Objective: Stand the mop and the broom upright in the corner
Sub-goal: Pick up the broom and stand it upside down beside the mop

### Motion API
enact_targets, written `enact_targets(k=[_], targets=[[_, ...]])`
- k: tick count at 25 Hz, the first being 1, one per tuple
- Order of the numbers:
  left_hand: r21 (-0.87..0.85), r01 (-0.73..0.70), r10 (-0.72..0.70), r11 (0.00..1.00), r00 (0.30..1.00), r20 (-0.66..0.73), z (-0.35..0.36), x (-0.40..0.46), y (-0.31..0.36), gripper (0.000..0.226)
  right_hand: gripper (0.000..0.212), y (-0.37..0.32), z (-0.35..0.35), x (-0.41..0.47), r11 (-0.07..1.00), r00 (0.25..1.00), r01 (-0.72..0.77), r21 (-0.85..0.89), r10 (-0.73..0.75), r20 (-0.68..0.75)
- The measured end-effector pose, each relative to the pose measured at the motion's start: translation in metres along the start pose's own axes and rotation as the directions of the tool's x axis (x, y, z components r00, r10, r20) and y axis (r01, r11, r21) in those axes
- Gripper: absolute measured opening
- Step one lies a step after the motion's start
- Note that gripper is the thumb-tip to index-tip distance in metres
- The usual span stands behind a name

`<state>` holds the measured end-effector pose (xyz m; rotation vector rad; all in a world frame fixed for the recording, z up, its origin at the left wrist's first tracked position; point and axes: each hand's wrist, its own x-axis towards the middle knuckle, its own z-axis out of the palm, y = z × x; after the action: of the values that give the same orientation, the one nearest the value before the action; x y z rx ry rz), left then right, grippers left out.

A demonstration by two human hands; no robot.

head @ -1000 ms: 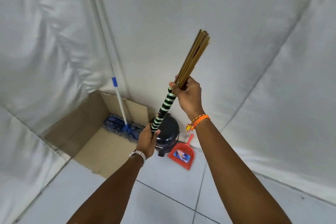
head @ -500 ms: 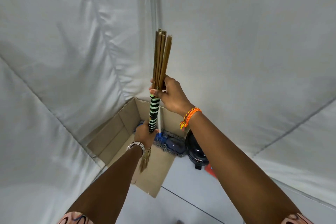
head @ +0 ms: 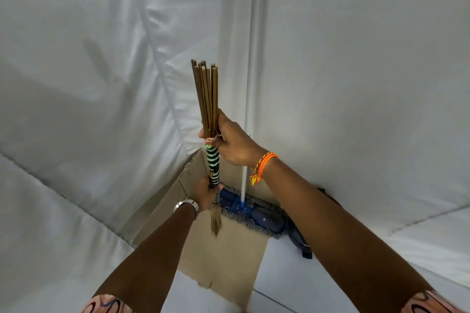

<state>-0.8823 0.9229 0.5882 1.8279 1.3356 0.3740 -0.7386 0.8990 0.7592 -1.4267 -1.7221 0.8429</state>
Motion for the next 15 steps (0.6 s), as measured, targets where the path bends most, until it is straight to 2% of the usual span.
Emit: enact_targets(k=[6,8,11,15], targets=[[0.005,0.037,-0.037,0.999,0.999,0.019,-0.014,0.094,-0.053,0.017,0.036,0.061,0.029,0.086,0.989,0.980,-0.142,0.045,0.147,-0.132],[0.023,0.005,-0.006,1.000,0.999,0.041,0.001,0.150,-0.098,0.005,0.032,0.117,0.057,0.121,0.988,0.966,-0.153,0.037,0.157,-0.208],[0.077,-0.037,0.034,0.996,0.998,0.048,0.036,0.233,-0.181,0.003,0.029,0.214,0.110,0.175,0.988,0.947,-0.157,-0.005,0.149,-0.286],[0.068,-0.045,0.038,0.997,0.995,0.095,0.075,0.306,-0.269,0.015,0.024,0.305,0.163,0.220,0.980,0.954,-0.173,-0.102,0.140,-0.266]])
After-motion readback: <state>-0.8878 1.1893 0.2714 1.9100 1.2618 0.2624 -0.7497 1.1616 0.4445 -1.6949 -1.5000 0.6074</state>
